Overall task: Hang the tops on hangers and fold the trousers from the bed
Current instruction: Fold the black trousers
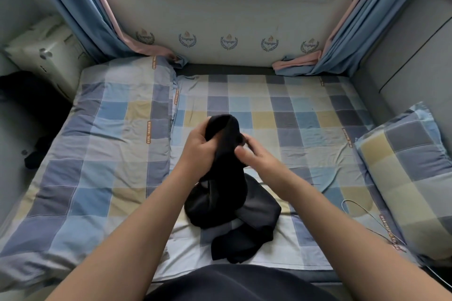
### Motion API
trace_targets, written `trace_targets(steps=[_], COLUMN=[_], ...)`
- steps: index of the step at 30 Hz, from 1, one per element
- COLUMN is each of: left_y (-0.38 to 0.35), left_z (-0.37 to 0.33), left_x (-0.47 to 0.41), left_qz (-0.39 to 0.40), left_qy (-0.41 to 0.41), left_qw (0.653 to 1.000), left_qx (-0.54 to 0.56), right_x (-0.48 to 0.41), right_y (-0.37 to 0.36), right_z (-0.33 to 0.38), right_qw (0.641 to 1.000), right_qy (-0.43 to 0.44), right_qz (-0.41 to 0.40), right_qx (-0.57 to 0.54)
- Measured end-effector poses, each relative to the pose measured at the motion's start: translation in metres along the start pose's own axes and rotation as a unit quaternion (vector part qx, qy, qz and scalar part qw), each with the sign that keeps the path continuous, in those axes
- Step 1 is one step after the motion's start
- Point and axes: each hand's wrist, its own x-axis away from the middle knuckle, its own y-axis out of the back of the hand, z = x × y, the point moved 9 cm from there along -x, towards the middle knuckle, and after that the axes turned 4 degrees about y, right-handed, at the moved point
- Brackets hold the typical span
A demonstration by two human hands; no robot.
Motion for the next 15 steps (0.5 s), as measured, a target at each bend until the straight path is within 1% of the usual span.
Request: trace_targets(steps=[3,5,6,8,10,13,15], left_y=[-0.007,-0.016,-0.017,-0.012,-0.004,0.003,-0.001], left_z=[-0.019,-0.026,-0.026,-0.021,-0.01,0.009,0.025], left_x=[-0.004,-0.004,-0.005,-0.009,-0.013,-0.011,-0.004], left_qz=[0.027,0.042,0.04,0.03,0.026,0.037,0.065], left_qy=[-0.026,-0.033,-0.027,0.005,0.048,0.088,0.114], left_qw=[0.999,0.998,0.998,0.999,0.998,0.995,0.99], left_qx=[-0.016,-0.035,-0.037,-0.019,0.012,0.042,0.055], right_x=[-0.005,-0.008,-0.009,-0.01,-0.012,-0.017,-0.02], right_y=[0.0,0.001,0.003,0.014,0.027,0.044,0.051], right_z=[-0.002,-0.005,-0.007,-0.007,-0.003,0.005,0.012], right_qw=[0.999,0.999,0.999,0.998,0.996,0.991,0.987], right_qy=[0.013,0.004,-0.007,-0.014,-0.002,0.008,0.007], right_qz=[-0.034,-0.037,-0.036,-0.053,-0.081,-0.135,-0.156], right_qx=[-0.022,-0.035,-0.024,0.014,0.042,0.001,-0.047])
